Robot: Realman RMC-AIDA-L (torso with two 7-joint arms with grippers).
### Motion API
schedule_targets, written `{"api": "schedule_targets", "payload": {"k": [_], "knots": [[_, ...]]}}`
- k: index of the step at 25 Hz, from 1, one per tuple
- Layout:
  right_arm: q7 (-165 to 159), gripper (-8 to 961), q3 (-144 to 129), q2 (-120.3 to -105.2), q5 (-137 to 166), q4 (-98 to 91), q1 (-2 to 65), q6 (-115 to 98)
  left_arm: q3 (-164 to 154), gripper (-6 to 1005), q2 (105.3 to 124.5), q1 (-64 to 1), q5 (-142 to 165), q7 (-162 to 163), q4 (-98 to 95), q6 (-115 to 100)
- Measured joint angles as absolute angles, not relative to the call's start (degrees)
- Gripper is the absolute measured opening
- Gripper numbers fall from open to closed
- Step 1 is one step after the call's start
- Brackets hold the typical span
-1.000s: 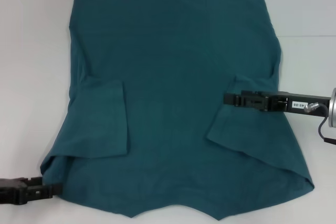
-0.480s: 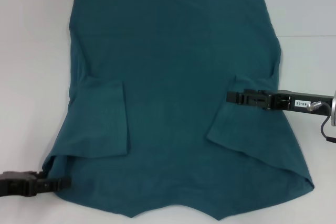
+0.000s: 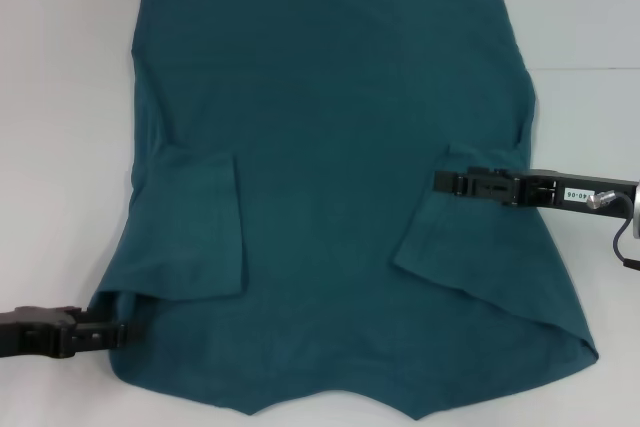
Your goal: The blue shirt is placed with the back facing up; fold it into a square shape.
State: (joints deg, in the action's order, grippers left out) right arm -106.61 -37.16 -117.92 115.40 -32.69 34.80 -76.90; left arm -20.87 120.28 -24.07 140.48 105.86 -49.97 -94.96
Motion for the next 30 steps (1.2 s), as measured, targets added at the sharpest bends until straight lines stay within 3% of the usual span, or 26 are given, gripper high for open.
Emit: {"api": "schedule_targets", "payload": {"k": [30], "knots": [[-106.6,930,-37.2,-117.86,115.7,-32.7,34.7,-76.9,-22.6,826,120.68,-21.9,144.6,109.2,-53.3,-95.9]]}}
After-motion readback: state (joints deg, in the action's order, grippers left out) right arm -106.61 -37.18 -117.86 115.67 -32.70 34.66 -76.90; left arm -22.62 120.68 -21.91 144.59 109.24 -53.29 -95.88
